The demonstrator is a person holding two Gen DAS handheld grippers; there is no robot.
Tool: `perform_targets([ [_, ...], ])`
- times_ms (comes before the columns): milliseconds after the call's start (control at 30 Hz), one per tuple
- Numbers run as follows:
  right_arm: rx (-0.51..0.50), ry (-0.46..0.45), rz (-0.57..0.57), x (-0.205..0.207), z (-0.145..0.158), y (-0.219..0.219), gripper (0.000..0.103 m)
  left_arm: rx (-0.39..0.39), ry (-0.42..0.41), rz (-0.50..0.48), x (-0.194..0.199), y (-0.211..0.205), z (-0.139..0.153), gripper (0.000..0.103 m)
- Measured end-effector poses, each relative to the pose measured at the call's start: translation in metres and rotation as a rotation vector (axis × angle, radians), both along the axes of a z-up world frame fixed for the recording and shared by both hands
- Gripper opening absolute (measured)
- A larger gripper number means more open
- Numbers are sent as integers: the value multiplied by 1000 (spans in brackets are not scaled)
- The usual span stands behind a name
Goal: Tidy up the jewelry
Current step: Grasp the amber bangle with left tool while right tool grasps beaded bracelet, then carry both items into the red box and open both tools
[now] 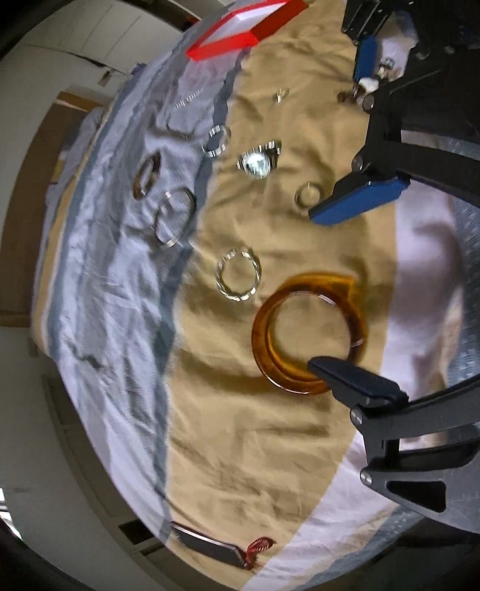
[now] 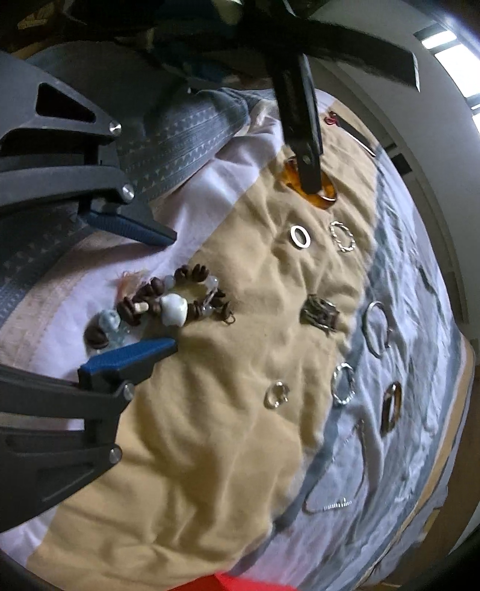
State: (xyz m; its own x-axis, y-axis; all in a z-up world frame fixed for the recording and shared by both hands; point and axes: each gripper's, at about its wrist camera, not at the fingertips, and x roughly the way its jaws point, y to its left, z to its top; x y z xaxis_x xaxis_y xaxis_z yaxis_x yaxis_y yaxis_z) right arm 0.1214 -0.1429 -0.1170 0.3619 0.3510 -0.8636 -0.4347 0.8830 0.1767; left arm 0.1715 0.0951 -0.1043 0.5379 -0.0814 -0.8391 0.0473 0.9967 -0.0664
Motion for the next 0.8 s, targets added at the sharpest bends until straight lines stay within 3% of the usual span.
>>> perform_targets([
  [100,-10,7,14,2,-6,1,49,-14,70,-4,12,2,-17,48],
  [133,-11,8,18,3,-9,1,46,-24,82,-4,14,3,-20,48],
  [267,2,14,15,6,-11,-2,23,-35,100,-13,17,5,-25,43],
  [333,19,23,16,7,-11,-5,13,-35,100,-24,16,3,-24,31],
  [367,29,26,18,7,-10,-5,12,-40,96,-29,15,3,-23,18],
  [400,36,25,18,6,-8,-6,11,-51,93,-32,13,3,-21,11],
  [600,86,-11,7,-3,12,-10,10,-108,41,8,3,8,-3,9],
  [800,141,-82,-18,-18,48,-25,10,-151,-5,-12,-16,-4,28,9],
])
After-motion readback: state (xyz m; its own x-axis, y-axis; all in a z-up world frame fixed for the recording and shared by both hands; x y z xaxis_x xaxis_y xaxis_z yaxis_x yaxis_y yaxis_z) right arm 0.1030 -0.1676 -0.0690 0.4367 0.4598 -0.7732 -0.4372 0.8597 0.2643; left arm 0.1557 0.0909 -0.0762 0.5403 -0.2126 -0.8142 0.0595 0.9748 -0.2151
